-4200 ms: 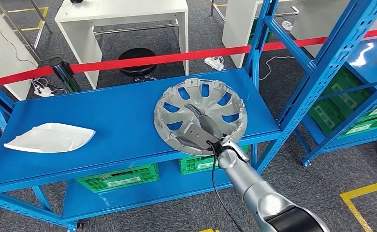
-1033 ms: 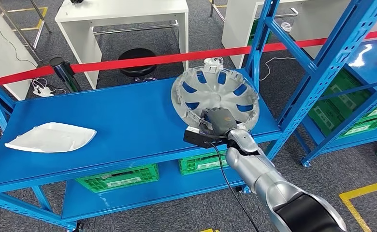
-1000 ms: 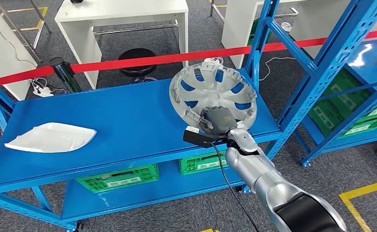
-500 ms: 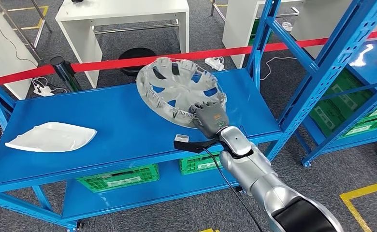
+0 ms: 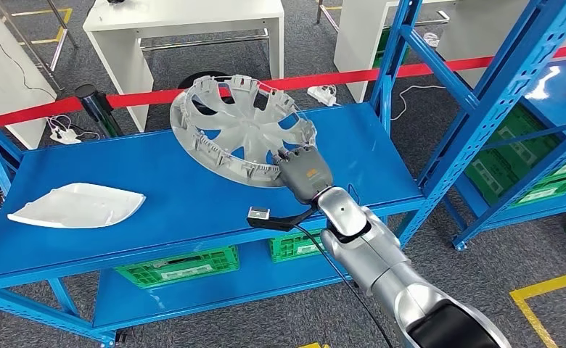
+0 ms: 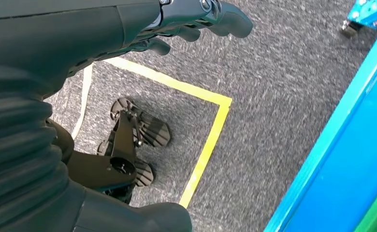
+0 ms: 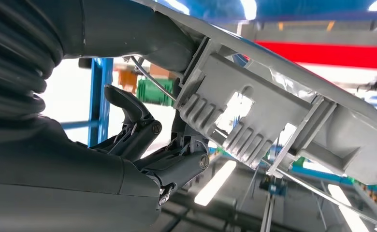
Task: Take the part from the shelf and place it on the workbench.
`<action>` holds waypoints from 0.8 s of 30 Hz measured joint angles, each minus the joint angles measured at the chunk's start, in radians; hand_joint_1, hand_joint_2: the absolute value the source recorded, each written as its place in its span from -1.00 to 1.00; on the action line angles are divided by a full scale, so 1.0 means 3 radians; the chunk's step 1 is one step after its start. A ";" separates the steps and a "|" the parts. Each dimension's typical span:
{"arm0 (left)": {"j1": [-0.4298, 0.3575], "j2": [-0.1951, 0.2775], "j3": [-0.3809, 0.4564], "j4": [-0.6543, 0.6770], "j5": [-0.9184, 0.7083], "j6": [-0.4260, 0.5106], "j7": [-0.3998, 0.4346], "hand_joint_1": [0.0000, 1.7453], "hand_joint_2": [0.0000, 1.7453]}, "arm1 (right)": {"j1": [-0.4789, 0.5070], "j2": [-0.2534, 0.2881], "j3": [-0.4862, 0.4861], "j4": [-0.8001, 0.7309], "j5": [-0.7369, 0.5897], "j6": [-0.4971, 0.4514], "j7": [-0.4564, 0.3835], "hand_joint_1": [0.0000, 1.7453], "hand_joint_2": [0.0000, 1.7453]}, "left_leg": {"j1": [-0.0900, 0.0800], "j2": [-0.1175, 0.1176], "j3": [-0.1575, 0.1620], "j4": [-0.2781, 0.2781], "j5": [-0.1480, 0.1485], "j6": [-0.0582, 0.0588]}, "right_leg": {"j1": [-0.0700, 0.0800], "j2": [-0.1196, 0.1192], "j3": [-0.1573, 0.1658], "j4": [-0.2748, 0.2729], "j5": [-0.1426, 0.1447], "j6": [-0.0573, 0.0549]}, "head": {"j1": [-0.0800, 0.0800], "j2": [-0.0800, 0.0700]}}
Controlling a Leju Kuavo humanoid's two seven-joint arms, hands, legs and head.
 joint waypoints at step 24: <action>0.0021 0.0038 0.0000 0.0000 0.0005 -0.0076 -0.0098 -1.00 1.00 | 0.0230 -0.0492 0.0655 -0.1555 0.0204 -0.0132 0.0205 1.00 1.00 | 0.0000 0.0002 -0.0002 0.0000 0.0000 0.0000 | 0.0000 0.0001 -0.0002 0.0000 0.0000 0.0000 | 0.0000 0.0000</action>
